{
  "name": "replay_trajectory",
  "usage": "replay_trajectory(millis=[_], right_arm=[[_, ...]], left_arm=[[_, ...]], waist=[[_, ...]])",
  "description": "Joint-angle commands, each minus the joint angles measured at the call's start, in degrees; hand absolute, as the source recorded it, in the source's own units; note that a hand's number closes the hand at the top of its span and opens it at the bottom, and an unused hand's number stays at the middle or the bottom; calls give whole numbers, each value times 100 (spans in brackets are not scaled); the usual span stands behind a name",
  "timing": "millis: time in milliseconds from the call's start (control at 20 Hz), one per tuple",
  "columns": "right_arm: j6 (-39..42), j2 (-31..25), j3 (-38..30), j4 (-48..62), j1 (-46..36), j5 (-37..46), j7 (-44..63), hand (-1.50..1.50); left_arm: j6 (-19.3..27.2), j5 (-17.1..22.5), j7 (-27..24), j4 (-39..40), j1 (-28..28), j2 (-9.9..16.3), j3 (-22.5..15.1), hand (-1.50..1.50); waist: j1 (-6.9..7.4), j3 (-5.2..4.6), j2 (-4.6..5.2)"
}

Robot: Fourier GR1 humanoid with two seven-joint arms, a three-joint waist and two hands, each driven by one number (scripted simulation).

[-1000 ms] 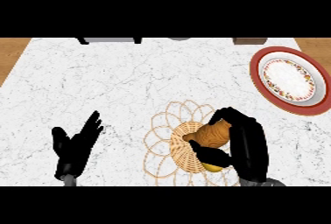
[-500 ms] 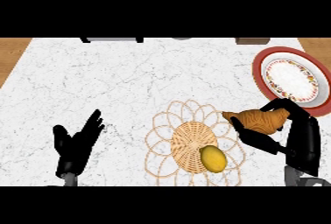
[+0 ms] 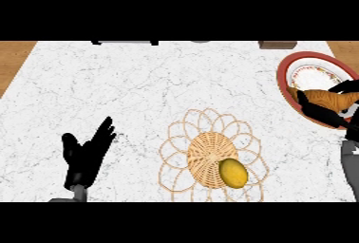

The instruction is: Pick the croissant from the placemat and place it in the plate

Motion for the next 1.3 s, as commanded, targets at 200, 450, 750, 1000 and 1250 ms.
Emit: replay_trajectory(millis=[200,450,750,1000,1250], right_arm=[[273,-666,-1219,3205,-1679,-766,-1877,150],[318,-854,-1519,4628,-2321,-824,-2833,150],[611,-1452,-1078,5839,-2473,-142,-1977,-150],[1693,-1594,-922,6321,-2807,-61,-1914,-150],[1937,-1362,-1404,6280,-2877,-551,-2772,-150]], left_arm=[[-116,-27,-161,290,-155,-55,9,0],[74,-142,50,-50,-96,-325,-257,0],[-253,-61,-52,149,-193,27,-55,0],[-268,-66,-123,196,-267,-31,-79,0],[-147,-96,-27,165,-405,-169,-122,0]], waist=[[134,8,55],[229,17,76],[406,14,162],[494,32,207],[444,57,216]])
